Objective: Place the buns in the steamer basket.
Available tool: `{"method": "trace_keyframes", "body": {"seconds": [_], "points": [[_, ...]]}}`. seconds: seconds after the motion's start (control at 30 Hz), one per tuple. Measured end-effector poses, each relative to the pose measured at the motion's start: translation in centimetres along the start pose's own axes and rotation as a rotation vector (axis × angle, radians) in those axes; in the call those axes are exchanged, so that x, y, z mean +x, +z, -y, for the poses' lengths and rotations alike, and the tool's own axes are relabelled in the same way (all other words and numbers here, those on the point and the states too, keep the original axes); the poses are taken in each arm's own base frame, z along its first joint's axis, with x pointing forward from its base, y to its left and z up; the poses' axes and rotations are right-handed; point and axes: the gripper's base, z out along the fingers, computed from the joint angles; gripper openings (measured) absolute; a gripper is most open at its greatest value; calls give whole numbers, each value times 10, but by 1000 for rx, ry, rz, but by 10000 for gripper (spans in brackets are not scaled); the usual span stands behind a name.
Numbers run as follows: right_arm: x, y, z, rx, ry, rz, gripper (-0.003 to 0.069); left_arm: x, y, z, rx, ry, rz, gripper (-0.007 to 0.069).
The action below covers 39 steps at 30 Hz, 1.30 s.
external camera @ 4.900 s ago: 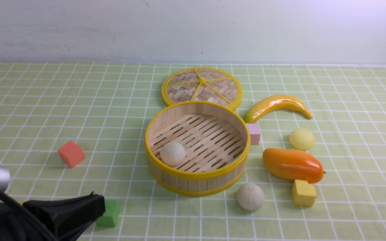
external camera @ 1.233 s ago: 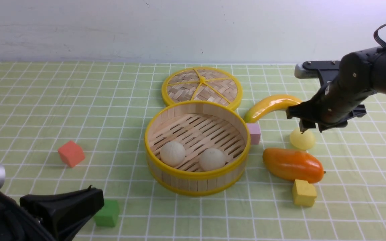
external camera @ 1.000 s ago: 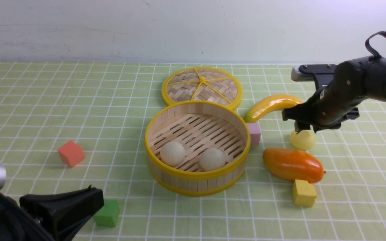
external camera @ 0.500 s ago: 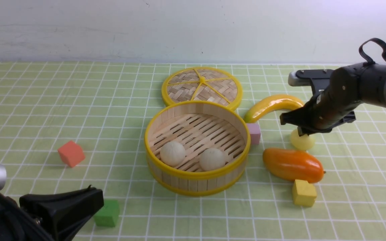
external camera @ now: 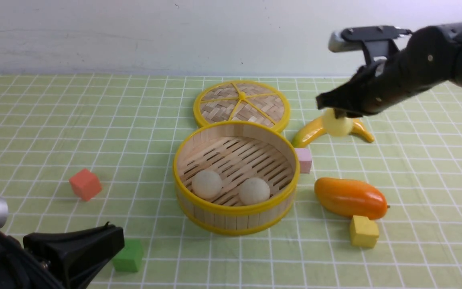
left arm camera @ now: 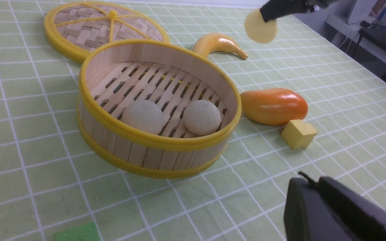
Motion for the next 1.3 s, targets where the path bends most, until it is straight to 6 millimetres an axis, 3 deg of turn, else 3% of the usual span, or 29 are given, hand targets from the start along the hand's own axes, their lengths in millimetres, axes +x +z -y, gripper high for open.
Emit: {"method": "trace_keyframes", "body": {"seconds": [0.1,0.2,0.23,0.33,0.47,0.6,0.73,0.83,0.9,1.0,1.03,1.07,1.2,1.27,1.3], "points": [[-1,5,-25,-82,-27,10,-2,0,0,0,0,0,0,36],[10,38,-52,-164,-53,-3,1,0,0,0,0,0,0,39],[9,38,-53,-166,-53,3,1,0,0,0,0,0,0,39],[24,71,-60,-175,-35,-13,13,0,0,0,0,0,0,41],[38,101,-63,-170,14,-10,58,0,0,0,0,0,-1,46],[41,111,-63,-157,32,21,185,0,0,0,0,0,-1,47],[38,108,-63,-157,32,36,396,0,0,0,0,0,-1,47],[34,92,-66,-186,23,-5,503,0,0,0,0,0,-1,47],[22,55,-71,-231,-4,-51,562,0,0,0,0,0,-1,47],[10,-1,-75,-259,-39,-101,561,0,0,0,0,0,-1,49],[11,-6,-75,-258,-48,-119,556,0,0,0,0,0,-1,50],[9,-44,-75,-249,-68,-139,526,0,0,0,0,0,-1,50],[26,-86,-72,-198,-87,-213,413,0,0,0,0,0,-1,55],[49,-111,-70,-160,-84,-260,280,0,0,0,0,0,-1,57],[55,-118,-69,-156,-79,-267,260,0,0,0,0,0,-1,57]]}}
